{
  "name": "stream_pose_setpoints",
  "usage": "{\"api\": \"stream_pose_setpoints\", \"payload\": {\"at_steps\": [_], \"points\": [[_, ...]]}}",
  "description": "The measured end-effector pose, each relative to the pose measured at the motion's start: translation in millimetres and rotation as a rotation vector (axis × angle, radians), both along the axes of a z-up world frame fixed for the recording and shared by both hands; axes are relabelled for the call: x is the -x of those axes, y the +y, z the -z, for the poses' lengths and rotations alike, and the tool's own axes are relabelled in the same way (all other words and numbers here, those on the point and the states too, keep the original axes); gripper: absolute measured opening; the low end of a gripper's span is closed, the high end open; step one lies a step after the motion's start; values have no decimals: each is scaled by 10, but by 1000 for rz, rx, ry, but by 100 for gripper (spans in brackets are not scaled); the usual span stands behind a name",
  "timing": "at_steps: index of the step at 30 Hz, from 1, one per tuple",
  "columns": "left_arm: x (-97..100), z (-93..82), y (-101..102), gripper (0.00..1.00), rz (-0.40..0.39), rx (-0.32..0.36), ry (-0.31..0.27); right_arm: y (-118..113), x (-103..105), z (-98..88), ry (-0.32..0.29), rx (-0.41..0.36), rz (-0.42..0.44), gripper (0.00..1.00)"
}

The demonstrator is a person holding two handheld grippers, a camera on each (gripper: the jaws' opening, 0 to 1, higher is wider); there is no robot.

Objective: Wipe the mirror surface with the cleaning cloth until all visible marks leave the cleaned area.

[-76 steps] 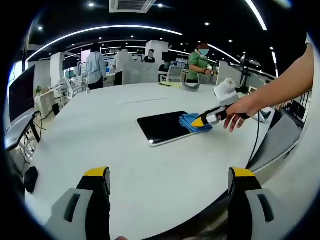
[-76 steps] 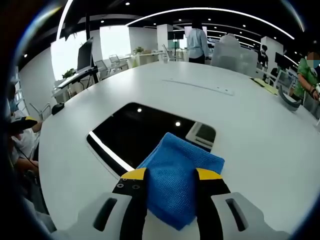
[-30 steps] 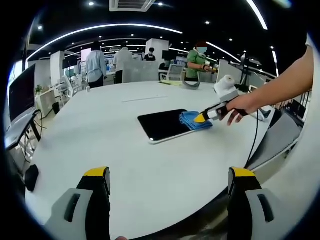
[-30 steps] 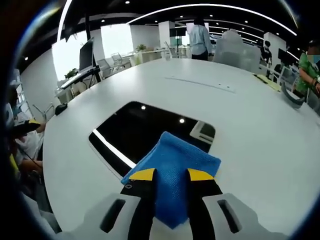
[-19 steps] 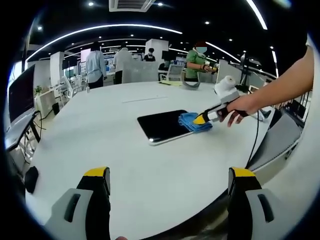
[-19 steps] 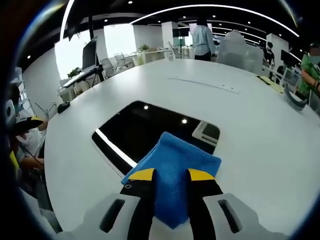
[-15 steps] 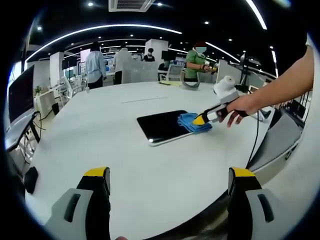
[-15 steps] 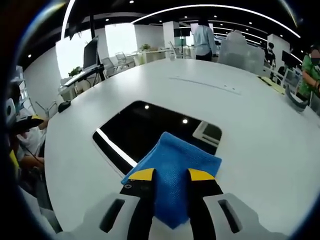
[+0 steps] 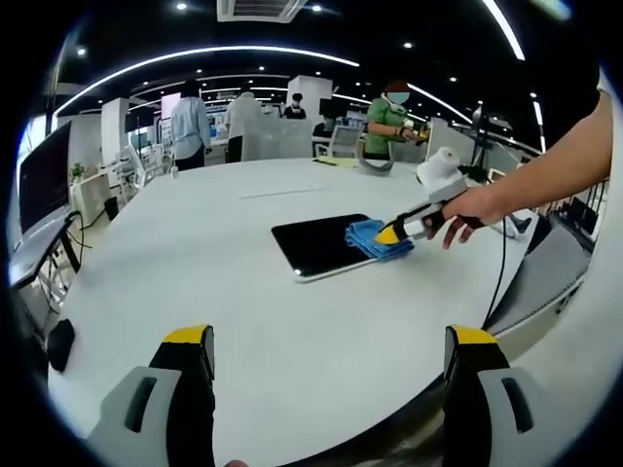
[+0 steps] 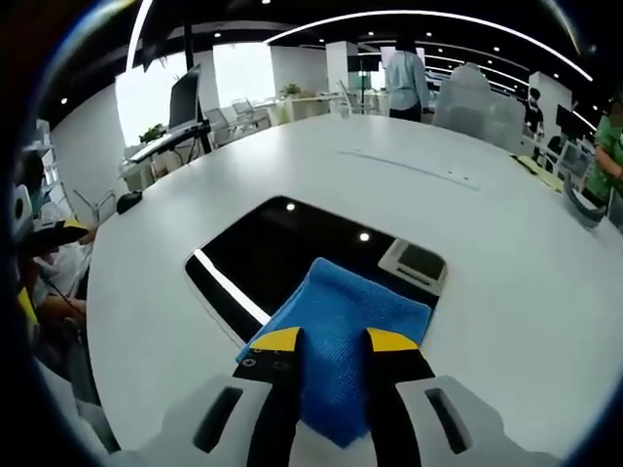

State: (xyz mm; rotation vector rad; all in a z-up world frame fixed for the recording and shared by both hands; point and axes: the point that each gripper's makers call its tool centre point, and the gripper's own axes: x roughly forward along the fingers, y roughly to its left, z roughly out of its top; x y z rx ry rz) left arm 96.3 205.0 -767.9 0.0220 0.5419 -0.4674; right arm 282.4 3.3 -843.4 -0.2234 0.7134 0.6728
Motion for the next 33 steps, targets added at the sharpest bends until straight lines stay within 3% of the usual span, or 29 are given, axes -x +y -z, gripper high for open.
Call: {"api": "stream_pose_setpoints", "payload": {"at_steps": [14, 18, 33], "points": [[-25, 4, -11, 99, 8, -5, 12, 3, -62, 13, 6, 5, -17, 20], [-40, -11, -15, 99, 12, -8, 10, -23, -68, -1, 8, 19, -9, 16], [-47, 15, -102, 99, 25, -1, 18, -43, -13, 21, 97, -1, 132, 2]]}}
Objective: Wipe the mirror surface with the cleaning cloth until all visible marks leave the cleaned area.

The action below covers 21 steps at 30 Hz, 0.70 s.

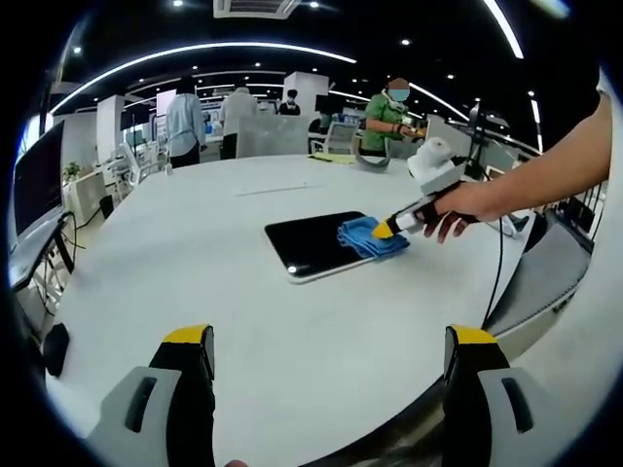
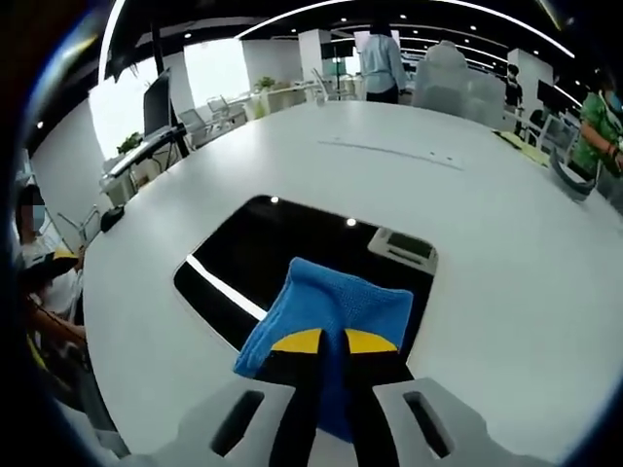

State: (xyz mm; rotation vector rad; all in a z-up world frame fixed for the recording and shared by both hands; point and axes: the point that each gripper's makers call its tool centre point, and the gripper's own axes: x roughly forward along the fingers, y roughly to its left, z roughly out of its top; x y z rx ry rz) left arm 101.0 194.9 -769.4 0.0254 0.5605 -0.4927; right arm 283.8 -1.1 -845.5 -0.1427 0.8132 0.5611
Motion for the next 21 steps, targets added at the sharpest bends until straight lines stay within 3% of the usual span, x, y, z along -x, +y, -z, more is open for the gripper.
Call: {"api": "stream_pose_setpoints", "payload": {"at_steps": [6, 21], "points": [[-2, 8, 46, 99, -4, 0, 1, 21, 38, -20, 56, -41, 71, 1], [27, 21, 93, 99, -5, -4, 1, 141, 69, -8, 90, -60, 73, 2]]}}
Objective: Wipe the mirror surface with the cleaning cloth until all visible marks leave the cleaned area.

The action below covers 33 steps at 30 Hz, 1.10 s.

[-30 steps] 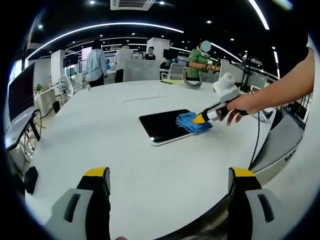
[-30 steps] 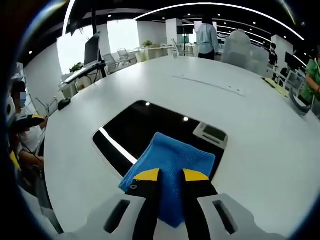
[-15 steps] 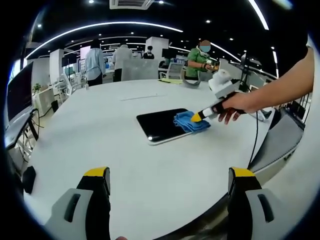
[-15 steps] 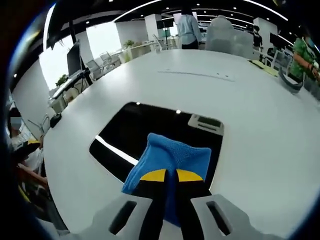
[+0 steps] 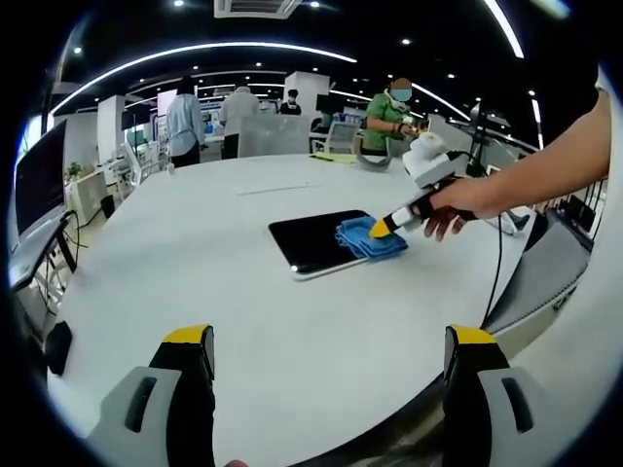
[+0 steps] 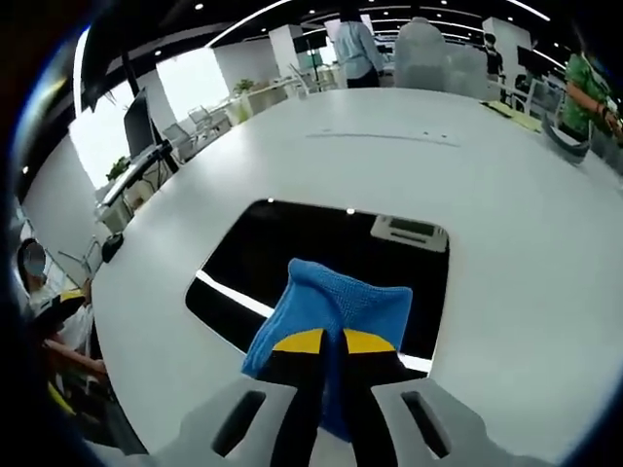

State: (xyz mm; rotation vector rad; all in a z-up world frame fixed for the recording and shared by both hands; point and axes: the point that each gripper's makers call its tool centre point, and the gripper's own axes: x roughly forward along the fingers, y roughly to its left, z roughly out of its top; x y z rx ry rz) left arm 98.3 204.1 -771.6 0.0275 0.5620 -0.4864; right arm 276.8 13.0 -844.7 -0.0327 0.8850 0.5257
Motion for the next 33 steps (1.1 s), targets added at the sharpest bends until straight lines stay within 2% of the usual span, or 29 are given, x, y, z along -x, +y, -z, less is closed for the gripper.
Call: {"api": "stream_pose_setpoints", "payload": {"at_steps": [12, 33], "points": [[5, -2, 51, 99, -6, 3, 3, 96, 37, -28, 24, -21, 15, 2], [-51, 1, 121, 99, -7, 12, 5, 220, -14, 1, 23, -28, 6, 2]]}}
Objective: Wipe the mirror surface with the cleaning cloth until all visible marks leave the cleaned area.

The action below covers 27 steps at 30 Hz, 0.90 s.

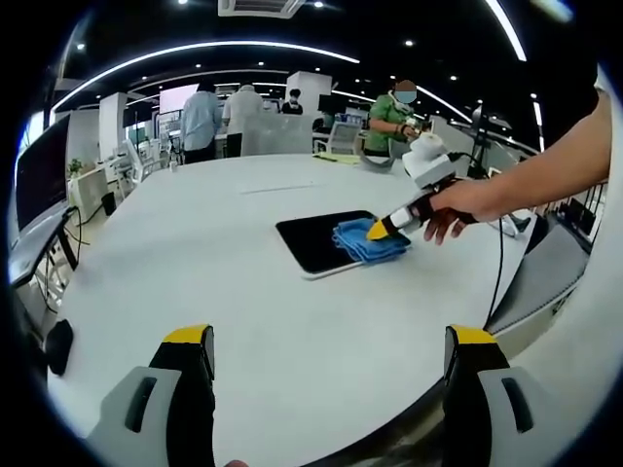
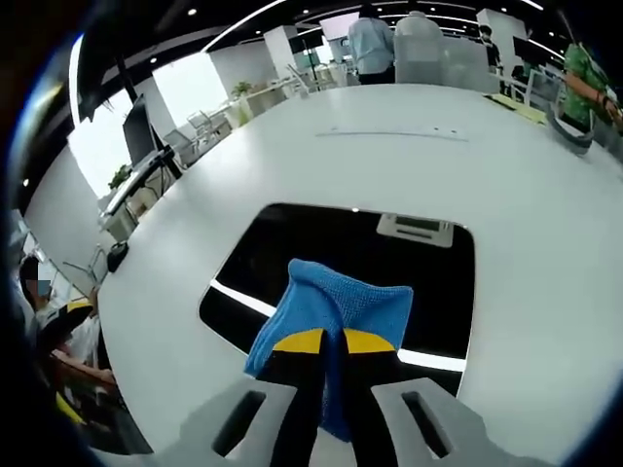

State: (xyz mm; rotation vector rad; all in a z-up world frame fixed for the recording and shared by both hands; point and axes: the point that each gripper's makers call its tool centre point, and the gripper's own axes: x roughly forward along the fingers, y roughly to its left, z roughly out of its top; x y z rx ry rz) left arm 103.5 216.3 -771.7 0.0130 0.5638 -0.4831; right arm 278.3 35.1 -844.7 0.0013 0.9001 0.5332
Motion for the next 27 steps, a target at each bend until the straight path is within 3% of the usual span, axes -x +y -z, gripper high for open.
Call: {"api": "stream_pose_setpoints", "payload": {"at_steps": [27], "points": [[37, 4, 83, 99, -7, 5, 3, 212, 79, -19, 15, -4, -23, 2]]}}
